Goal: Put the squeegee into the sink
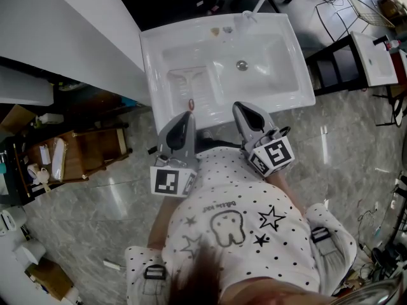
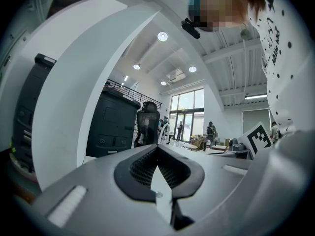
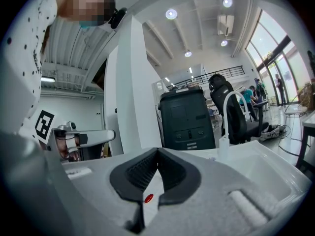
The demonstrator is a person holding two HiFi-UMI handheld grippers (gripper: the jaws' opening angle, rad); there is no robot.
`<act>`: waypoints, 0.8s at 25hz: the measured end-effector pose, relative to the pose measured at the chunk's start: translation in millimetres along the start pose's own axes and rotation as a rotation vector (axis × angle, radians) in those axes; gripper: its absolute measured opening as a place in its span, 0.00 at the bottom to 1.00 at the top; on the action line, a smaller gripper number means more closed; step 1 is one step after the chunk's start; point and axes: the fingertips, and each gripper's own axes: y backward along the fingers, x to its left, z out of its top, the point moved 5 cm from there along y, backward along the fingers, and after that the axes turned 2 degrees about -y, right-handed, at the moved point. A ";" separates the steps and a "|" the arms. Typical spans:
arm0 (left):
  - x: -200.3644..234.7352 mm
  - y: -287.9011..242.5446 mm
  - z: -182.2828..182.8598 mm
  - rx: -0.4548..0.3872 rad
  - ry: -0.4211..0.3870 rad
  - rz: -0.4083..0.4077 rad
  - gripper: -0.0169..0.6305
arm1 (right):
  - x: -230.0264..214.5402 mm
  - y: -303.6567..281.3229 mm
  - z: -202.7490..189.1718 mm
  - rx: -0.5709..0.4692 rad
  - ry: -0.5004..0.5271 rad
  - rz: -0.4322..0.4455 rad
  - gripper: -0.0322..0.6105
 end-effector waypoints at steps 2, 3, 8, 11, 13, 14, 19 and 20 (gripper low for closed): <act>1.2 -0.5 0.8 -0.007 -0.001 0.000 0.03 | 0.1 -1.0 0.0 0.001 0.002 0.000 0.05; 1.8 -0.9 0.9 -0.009 0.000 0.000 0.03 | -0.1 -1.5 0.1 0.001 0.002 -0.001 0.05; 3.7 -1.5 0.6 0.001 0.007 0.006 0.03 | -0.7 -2.9 0.9 0.002 0.004 -0.005 0.05; 5.0 -1.8 1.0 -0.008 0.002 0.006 0.03 | -0.8 -3.9 0.9 0.001 0.005 -0.005 0.05; 5.9 -2.4 1.8 -0.013 0.001 0.008 0.03 | -1.0 -4.9 1.3 0.002 0.005 -0.003 0.05; 6.4 -2.6 2.1 -0.013 0.003 0.009 0.03 | -1.0 -5.6 1.3 0.003 0.004 -0.003 0.05; 10.2 -1.4 0.3 0.005 0.016 0.015 0.03 | 2.0 -9.9 0.5 0.007 0.007 0.005 0.05; 10.7 -1.4 0.0 0.007 0.018 0.016 0.03 | 2.3 -10.4 0.5 0.007 0.007 0.007 0.05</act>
